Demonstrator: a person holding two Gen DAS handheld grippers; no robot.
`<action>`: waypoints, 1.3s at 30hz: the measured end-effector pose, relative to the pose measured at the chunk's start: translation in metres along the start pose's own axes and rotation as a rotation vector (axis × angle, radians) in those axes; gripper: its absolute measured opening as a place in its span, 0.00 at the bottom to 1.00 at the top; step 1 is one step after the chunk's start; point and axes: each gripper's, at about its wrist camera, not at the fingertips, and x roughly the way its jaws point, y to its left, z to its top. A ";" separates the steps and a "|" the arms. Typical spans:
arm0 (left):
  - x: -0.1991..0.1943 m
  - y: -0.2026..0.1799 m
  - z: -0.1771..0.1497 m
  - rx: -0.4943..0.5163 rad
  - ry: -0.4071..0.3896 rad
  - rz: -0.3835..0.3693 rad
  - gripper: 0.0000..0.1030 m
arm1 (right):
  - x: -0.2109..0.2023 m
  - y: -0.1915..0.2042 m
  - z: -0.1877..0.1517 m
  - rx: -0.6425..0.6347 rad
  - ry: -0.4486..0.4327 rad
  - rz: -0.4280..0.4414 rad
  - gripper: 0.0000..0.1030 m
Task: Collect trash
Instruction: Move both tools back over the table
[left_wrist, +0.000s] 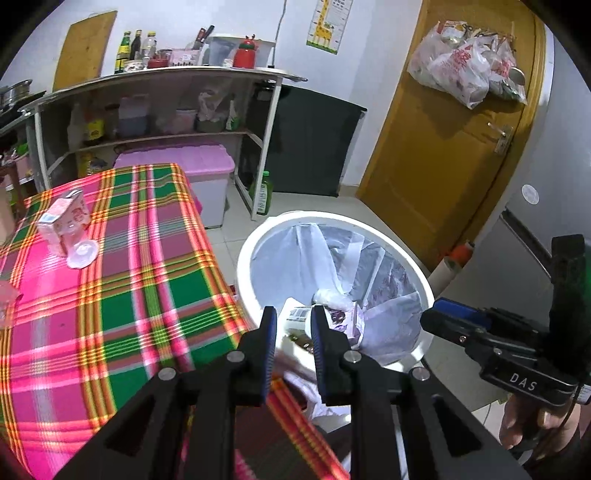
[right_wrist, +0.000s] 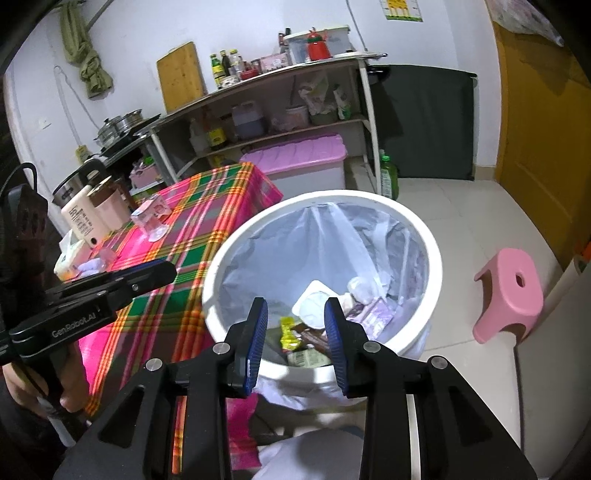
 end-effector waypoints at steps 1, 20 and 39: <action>-0.003 0.002 -0.001 -0.003 -0.003 0.003 0.19 | -0.001 0.004 0.000 -0.007 0.000 0.005 0.32; -0.056 0.041 -0.027 -0.067 -0.062 0.078 0.23 | -0.004 0.074 -0.005 -0.126 0.005 0.095 0.39; -0.085 0.108 -0.055 -0.186 -0.080 0.217 0.35 | 0.031 0.131 -0.002 -0.215 0.054 0.211 0.49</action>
